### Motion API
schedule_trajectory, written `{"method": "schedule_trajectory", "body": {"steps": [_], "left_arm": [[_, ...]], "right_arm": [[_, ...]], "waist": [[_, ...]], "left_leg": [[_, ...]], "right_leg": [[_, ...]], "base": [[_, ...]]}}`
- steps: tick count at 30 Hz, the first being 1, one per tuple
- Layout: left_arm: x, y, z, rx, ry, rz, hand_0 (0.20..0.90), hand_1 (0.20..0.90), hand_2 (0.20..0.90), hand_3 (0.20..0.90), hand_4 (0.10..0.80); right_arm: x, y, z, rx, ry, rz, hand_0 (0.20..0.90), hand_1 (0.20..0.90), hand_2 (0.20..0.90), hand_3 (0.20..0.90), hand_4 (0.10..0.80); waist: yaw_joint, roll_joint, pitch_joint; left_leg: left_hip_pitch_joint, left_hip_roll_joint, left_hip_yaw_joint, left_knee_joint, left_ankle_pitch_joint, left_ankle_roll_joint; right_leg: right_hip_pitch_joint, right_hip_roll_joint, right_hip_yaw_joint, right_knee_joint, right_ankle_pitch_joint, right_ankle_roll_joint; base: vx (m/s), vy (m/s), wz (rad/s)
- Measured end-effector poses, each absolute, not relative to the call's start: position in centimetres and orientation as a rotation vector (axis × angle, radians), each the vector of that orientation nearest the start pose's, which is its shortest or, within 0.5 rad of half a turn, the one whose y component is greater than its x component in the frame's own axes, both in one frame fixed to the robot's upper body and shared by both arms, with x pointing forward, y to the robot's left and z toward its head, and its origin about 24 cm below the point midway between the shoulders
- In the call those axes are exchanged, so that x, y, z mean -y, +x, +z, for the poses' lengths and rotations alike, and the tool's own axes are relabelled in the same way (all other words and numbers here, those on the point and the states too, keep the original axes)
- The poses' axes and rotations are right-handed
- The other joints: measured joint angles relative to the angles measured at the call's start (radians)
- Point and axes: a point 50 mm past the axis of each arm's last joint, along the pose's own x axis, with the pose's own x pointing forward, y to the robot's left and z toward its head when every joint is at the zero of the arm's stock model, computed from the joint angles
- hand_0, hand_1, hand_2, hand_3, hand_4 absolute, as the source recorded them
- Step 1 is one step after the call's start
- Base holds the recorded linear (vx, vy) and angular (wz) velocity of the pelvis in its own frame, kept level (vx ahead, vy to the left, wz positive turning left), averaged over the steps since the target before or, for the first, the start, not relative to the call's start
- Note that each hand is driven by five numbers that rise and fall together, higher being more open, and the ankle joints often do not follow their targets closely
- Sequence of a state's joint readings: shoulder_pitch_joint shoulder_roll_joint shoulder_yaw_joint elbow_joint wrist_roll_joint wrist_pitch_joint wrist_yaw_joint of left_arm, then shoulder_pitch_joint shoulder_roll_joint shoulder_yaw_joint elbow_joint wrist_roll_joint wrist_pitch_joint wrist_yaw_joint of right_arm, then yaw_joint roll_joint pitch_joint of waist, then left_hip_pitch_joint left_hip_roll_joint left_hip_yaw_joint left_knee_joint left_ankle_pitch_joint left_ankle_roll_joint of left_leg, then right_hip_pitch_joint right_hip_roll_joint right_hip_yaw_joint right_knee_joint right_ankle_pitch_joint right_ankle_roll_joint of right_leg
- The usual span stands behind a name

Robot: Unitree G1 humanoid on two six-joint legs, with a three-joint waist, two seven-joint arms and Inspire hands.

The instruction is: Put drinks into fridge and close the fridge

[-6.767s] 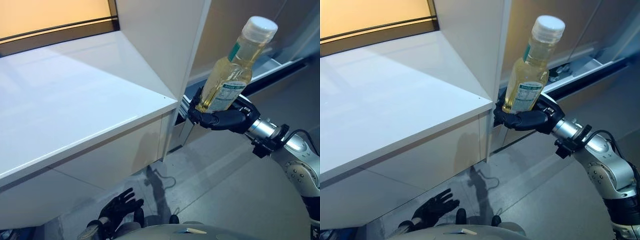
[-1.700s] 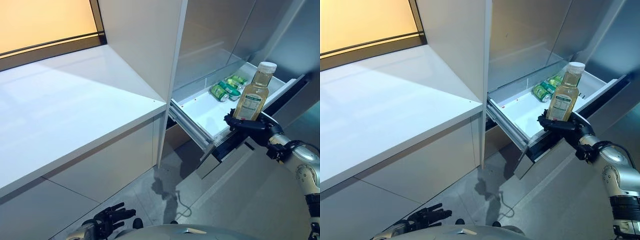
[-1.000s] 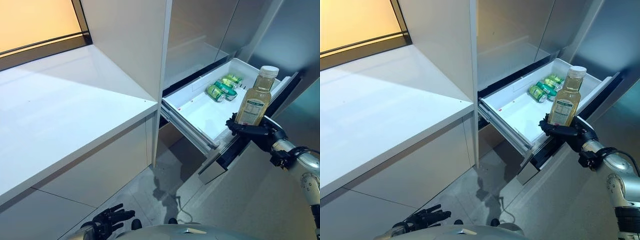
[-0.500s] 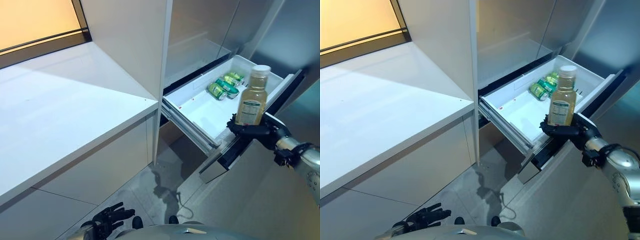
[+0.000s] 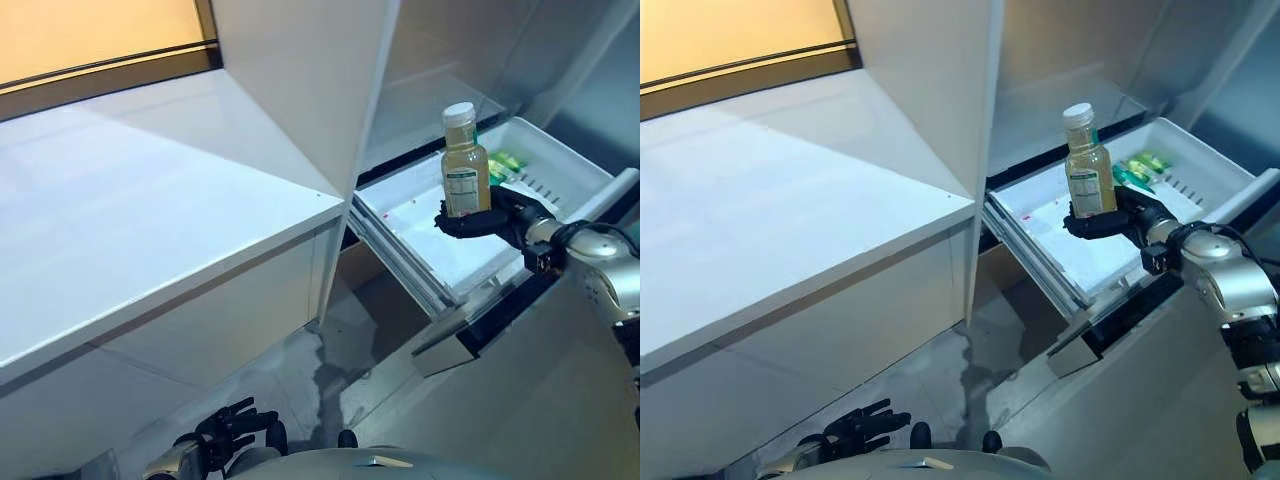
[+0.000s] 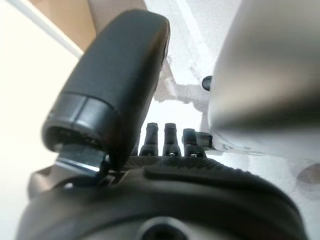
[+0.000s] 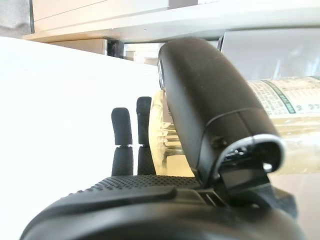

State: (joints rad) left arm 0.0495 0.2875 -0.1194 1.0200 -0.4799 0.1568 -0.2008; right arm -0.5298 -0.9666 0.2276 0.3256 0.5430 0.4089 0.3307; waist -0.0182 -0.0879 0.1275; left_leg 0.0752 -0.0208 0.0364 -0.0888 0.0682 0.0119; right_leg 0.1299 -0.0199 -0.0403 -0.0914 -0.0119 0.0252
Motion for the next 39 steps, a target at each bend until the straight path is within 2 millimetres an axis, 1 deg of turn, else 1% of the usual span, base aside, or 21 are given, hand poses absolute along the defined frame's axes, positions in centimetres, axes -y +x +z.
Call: {"method": "schedule_trajectory", "body": {"steps": [2, 4, 6, 9, 10, 11, 12, 14, 17, 20, 22, 24, 25, 26, 29, 31, 39], "left_arm": [[-23.4, 10.2, -15.1, -1.171, -0.252, 0.121, 0.900, 0.900, 0.900, 0.900, 0.800], [-23.6, 10.0, -15.2, -1.197, -0.247, 0.127, 0.900, 0.900, 0.900, 0.900, 0.800], [-23.9, 9.9, -15.2, -1.210, -0.237, 0.135, 0.900, 0.900, 0.900, 0.900, 0.800], [-24.3, 10.0, -15.0, -1.209, -0.222, 0.146, 0.900, 0.900, 0.900, 0.900, 0.800], [-24.4, 10.1, -15.0, -1.208, -0.219, 0.147, 0.900, 0.900, 0.900, 0.900, 0.800], [-24.7, 10.3, -14.9, -1.202, -0.209, 0.150, 0.900, 0.900, 0.900, 0.900, 0.800], [-24.8, 10.4, -14.8, -1.201, -0.205, 0.152, 0.900, 0.900, 0.900, 0.900, 0.800], [-25.4, 10.8, -14.6, -1.193, -0.178, 0.172, 0.900, 0.900, 0.900, 0.900, 0.800], [-26.4, 11.2, -14.2, -1.183, -0.139, 0.204, 0.900, 0.900, 0.900, 0.900, 0.800], [-27.8, 12.5, -13.3, -1.156, -0.073, 0.230, 0.900, 0.900, 0.900, 0.900, 0.800], [-28.6, 13.3, -12.8, -1.137, -0.048, 0.243, 0.900, 0.900, 0.900, 0.900, 0.800], [-29.1, 14.5, -12.2, -1.114, -0.026, 0.245, 0.900, 0.900, 0.900, 0.900, 0.800], [-29.2, 14.8, -12.0, -1.106, -0.020, 0.245, 0.900, 0.900, 0.900, 0.900, 0.800], [-29.3, 15.6, -11.6, -1.084, -0.013, 0.241, 0.900, 0.900, 0.900, 0.900, 0.800], [-29.2, 16.9, -11.1, -1.051, -0.009, 0.234, 0.900, 0.900, 0.900, 0.900, 0.800], [-29.1, 18.0, -10.6, -1.022, -0.004, 0.232, 0.900, 0.900, 0.900, 0.900, 0.800], [-28.9, 19.8, -9.6, -0.961, 0.007, 0.228, 0.900, 0.900, 0.900, 0.900, 0.800]], "right_arm": [[29.9, 32.7, 15.0, -0.354, -0.408, 0.185, 0.300, 0.300, 0.300, 0.200, 0.100], [30.4, 33.1, 14.8, -0.394, -0.408, 0.174, 0.300, 0.300, 0.300, 0.200, 0.100], [31.3, 33.3, 14.3, -0.465, -0.414, 0.135, 0.300, 0.300, 0.300, 0.200, 0.100], [32.9, 32.8, 12.9, -0.587, -0.404, 0.080, 0.300, 0.300, 0.300, 0.200, 0.100], [33.2, 32.7, 12.6, -0.609, -0.402, 0.072, 0.300, 0.300, 0.300, 0.200, 0.100], [33.9, 32.3, 11.7, -0.669, -0.392, 0.052, 0.300, 0.300, 0.300, 0.200, 0.100], [34.0, 32.2, 11.3, -0.689, -0.386, 0.047, 0.300, 0.300, 0.300, 0.200, 0.100], [34.8, 31.4, 9.5, -0.791, -0.358, 0.032, 0.300, 0.300, 0.300, 0.200, 0.100], [35.0, 30.9, 8.1, -0.865, -0.345, 0.028, 0.300, 0.300, 0.300, 0.200, 0.100], [35.4, 30.3, 7.0, -0.931, -0.351, 0.033, 0.300, 0.300, 0.300, 0.200, 0.100], [35.4, 30.2, 6.8, -0.956, -0.365, 0.039, 0.300, 0.300, 0.300, 0.200, 0.100], [35.5, 30.2, 6.8, -0.965, -0.372, 0.029, 0.300, 0.300, 0.300, 0.200, 0.100], [35.6, 30.4, 7.1, -0.963, -0.366, 0.021, 0.300, 0.300, 0.300, 0.200, 0.100], [35.7, 30.8, 7.7, -0.948, -0.362, 0.010, 0.300, 0.300, 0.300, 0.200, 0.100], [35.7, 31.4, 8.6, -0.926, -0.352, -0.009, 0.300, 0.300, 0.300, 0.200, 0.100], [35.8, 31.6, 9.1, -0.916, -0.348, -0.027, 0.300, 0.300, 0.300, 0.200, 0.100], [36.2, 32.2, 9.9, -0.910, -0.349, -0.102, 0.300, 0.300, 0.300, 0.200, 0.100]], "waist": [[0.022, -0.005, 0.003], [0.037, -0.012, 0.007], [0.054, -0.024, 0.014], [0.079, -0.039, 0.022], [0.080, -0.041, 0.024], [0.088, -0.048, 0.027], [0.091, -0.050, 0.028], [0.099, -0.060, 0.037], [0.102, -0.072, 0.055], [0.108, -0.090, 0.068], [0.118, -0.100, 0.087], [0.125, -0.104, 0.111], [0.127, -0.104, 0.125], [0.130, -0.105, 0.150], [0.133, -0.107, 0.170], [0.143, -0.109, 0.201], [0.168, -0.110, 0.235]], "left_leg": [[0.000, 0.000, -0.003, 0.000, 0.001, 0.000], [-0.001, -0.001, -0.014, 0.000, 0.004, 0.000], [-0.003, -0.001, -0.022, 0.000, 0.008, -0.001], [-0.006, -0.003, -0.038, 0.000, 0.012, -0.001], [-0.008, -0.003, -0.040, 0.000, 0.013, -0.001], [-0.013, -0.004, -0.044, 0.000, 0.015, -0.001], [-0.014, -0.004, -0.044, 0.000, 0.016, -0.001], [-0.018, -0.005, -0.049, 0.000, 0.018, -0.001], [-0.022, -0.004, -0.053, 0.000, 0.021, -0.003], [-0.051, 0.000, -0.062, 0.001, 0.027, -0.007], [-0.061, 0.001, -0.065, 0.001, 0.031, -0.010], [-0.071, 0.002, -0.072, 0.001, 0.035, -0.012], [-0.072, 0.002, -0.074, 0.001, 0.035, -0.012], [-0.076, 0.002, -0.076, 0.001, 0.036, -0.013], [-0.118, 0.002, -0.082, 0.014, 0.037, -0.013], [-0.127, 0.003, -0.089, 0.016, 0.037, -0.013], [-0.151, 0.003, -0.104, 0.016, 0.037, -0.013]], "right_leg": [[0.002, 0.000, -0.003, 0.000, 0.000, 0.000], [0.007, 0.000, -0.019, 0.000, -0.002, 0.002], [0.009, 0.001, -0.027, 0.000, -0.002, 0.002], [0.010, 0.001, -0.033, 0.000, -0.002, 0.002], [0.009, 0.001, -0.035, 0.000, -0.002, 0.002], [0.006, 0.001, -0.040, 0.000, -0.002, 0.002], [0.005, 0.001, -0.043, 0.000, -0.002, 0.002], [0.004, 0.001, -0.049, 0.000, -0.002, 0.002], [0.000, 0.003, -0.051, 0.000, -0.002, 0.002], [-0.024, 0.009, -0.054, 0.001, 0.000, -0.001], [-0.033, 0.013, -0.055, 0.001, 0.003, -0.004], [-0.041, 0.015, -0.060, 0.001, 0.003, -0.004], [-0.041, 0.016, -0.060, 0.001, 0.003, -0.004], [-0.045, 0.016, -0.060, 0.001, 0.003, -0.004], [-0.078, 0.016, -0.063, 0.001, 0.009, -0.013], [-0.083, 0.017, -0.067, 0.001, 0.009, -0.013], [-0.101, 0.016, -0.082, 0.001, 0.009, -0.013]], "base": [[0.131, -0.024, 0.10], [0.134, -0.030, 0.16], [0.112, -0.040, 0.13], [0.082, -0.040, 0.12], [0.066, -0.043, 0.16], [0.047, -0.048, 0.09], [0.057, -0.067, 0.08], [0.032, -0.063, 0.05], [0.014, -0.101, 0.03], [-0.030, -0.088, 0.07], [-0.067, -0.072, 0.03], [-0.092, -0.081, 0.08], [-0.112, -0.070, 0.05], [-0.128, -0.071, 0.03], [-0.095, -0.054, 0.05], [-0.051, -0.054, 0.09], [-0.051, -0.038, 0.07]]}}
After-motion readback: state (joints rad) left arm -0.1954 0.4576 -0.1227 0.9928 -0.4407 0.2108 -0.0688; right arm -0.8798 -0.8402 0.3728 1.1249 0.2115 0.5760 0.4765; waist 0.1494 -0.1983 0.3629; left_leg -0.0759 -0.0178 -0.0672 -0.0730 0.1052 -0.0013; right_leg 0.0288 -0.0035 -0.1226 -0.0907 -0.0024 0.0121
